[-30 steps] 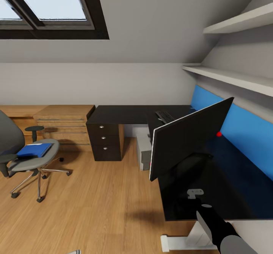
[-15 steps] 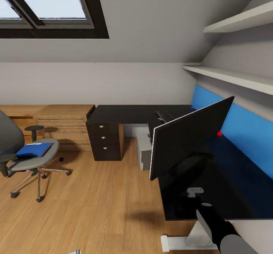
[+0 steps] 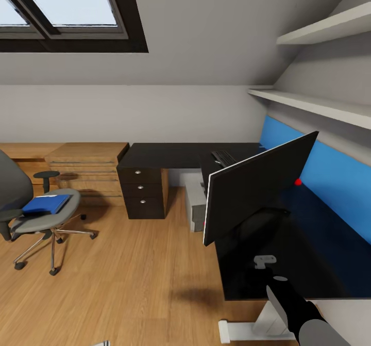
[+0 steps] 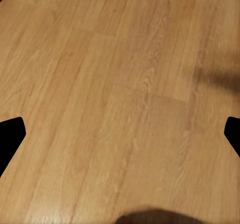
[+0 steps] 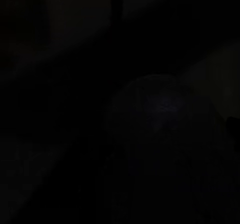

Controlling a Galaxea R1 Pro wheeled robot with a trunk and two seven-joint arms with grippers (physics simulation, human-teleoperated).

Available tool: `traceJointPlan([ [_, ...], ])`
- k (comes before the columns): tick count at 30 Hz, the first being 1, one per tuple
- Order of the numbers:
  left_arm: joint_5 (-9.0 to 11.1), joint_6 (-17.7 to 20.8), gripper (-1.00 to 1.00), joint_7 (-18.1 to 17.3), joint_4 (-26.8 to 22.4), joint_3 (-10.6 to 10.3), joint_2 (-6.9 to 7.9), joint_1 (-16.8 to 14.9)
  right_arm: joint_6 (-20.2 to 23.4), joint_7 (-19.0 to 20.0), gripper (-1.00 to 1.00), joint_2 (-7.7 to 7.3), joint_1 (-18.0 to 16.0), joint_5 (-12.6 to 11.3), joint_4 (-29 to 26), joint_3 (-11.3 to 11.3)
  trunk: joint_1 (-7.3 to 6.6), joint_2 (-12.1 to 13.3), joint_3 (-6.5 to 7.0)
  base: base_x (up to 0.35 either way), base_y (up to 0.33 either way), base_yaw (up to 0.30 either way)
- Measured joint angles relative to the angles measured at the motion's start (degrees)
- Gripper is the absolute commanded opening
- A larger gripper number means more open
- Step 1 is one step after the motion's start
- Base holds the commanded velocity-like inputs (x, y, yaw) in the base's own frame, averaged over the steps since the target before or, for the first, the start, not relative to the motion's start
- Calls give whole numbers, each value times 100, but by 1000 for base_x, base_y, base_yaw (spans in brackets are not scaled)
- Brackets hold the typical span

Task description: In the bedroom, organize the workspace by keeping the computer under the desk, ensuring the monitor is on the desk, placing the keyboard on the desk next to the monitor, placing the mouse on the desk next to the keyboard, moving the folder from the swivel chair onto the desk next to the mouse, stacking the notebook on top of the folder with the pen on top of the notebook, and positioning the swivel chair next to the desk.

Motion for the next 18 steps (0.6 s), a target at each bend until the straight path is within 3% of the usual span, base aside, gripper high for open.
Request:
traceJointPlan([
  [13, -9, 0, 100, -1, 7, 0, 0, 0, 2, -14, -100, 8, 4, 6, -8, 15, 0, 0, 0, 0, 0, 0],
  [14, -9, 0, 100, -1, 7, 0, 0, 0, 58, -38, -100, 10, 16, -51, -590, 2, 1, 2, -1, 0, 0, 0],
  [15, -9, 0, 100, -1, 8, -1, 0, -1, 63, -40, -100, 10, 17, -56, -789, 2, 1, 1, 0, 0, 0, 0],
  [18, -9, 0, 100, -1, 7, -1, 0, -1, 70, -40, -100, 10, 30, -57, -964, 1, 1, 1, -1, 0, 0, 0],
])
